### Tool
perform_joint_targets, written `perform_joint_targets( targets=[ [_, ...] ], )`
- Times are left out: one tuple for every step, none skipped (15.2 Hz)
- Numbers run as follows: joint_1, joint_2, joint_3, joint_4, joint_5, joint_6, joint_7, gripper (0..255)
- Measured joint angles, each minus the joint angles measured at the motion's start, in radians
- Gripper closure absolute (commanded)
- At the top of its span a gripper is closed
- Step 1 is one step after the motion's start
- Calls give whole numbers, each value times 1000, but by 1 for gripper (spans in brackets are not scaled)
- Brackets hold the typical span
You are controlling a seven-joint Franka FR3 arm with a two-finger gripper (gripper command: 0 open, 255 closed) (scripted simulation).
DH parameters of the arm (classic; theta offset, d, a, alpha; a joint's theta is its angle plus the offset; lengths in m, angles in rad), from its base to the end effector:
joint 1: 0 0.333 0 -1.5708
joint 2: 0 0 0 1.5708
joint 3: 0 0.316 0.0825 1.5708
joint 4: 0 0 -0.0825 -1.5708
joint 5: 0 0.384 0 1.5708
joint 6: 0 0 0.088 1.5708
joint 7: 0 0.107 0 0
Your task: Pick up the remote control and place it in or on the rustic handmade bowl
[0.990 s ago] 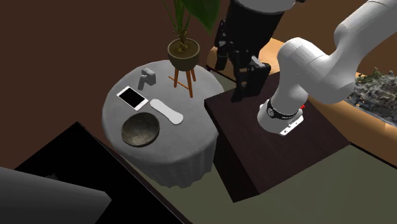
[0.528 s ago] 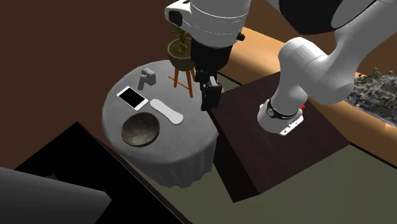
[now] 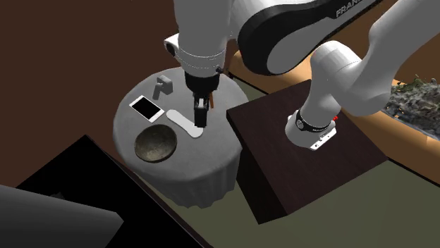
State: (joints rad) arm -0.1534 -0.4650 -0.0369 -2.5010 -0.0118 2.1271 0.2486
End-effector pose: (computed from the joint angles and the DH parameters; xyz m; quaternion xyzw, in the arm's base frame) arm 0.4021 -0.0784 0.4552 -0.9760 0.2131 -0.0453 0.0045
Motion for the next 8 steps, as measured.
perform_joint_targets(
  targets=[
    [-8,26,-5,-3,-1,26,9,0],
    [-17,56,-13,-7,-2,57,12,0],
    [-26,88,-22,-8,-4,86,16,0],
    [-34,123,-29,3,-3,108,21,0],
    [-42,154,-36,4,-2,135,27,0],
    [-49,181,-43,7,-2,156,32,0],
    [-57,207,-50,6,-1,179,38,0],
    [-63,243,-58,10,2,208,42,0]
  ],
)
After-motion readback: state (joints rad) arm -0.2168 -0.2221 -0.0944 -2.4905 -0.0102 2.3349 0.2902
